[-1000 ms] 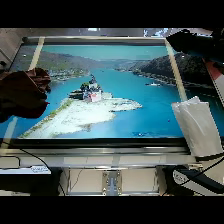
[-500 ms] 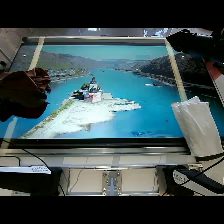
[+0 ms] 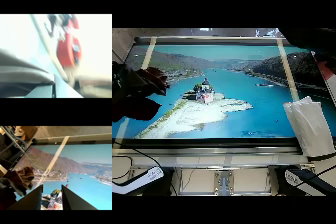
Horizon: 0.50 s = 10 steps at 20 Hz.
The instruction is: Fold the shirts.
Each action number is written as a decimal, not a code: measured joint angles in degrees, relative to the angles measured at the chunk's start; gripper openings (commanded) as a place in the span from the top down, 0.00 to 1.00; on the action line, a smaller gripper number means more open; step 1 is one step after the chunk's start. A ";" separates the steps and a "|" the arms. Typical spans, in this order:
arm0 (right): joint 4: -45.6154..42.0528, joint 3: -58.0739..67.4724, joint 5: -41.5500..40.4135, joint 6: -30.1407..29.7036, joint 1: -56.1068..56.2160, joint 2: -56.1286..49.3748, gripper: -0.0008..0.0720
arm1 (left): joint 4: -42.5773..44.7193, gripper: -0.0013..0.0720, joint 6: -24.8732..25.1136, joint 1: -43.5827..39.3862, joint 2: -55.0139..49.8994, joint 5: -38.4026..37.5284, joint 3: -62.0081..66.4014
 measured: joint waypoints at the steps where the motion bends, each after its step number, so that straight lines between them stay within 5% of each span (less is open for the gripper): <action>1: 0.31 1.92 1.62 -0.02 0.00 0.68 0.62 | -0.48 0.97 0.68 -4.07 2.54 -1.22 0.00; 7: -1.90 16.70 11.61 -0.11 0.00 3.19 0.62 | 2.75 0.95 2.25 -33.57 8.44 3.56 -0.07; 8: -2.89 18.49 12.83 -0.11 0.00 3.43 0.62 | 3.85 0.73 2.34 -38.12 8.04 6.08 -0.07; 9: -3.87 19.69 13.97 -0.13 0.00 3.63 0.62 | 4.79 0.25 2.43 -42.18 7.43 8.79 -0.07; 10: -5.22 20.59 15.26 -0.13 0.00 3.76 0.62 | 5.57 0.09 2.49 -45.68 6.71 11.80 -0.07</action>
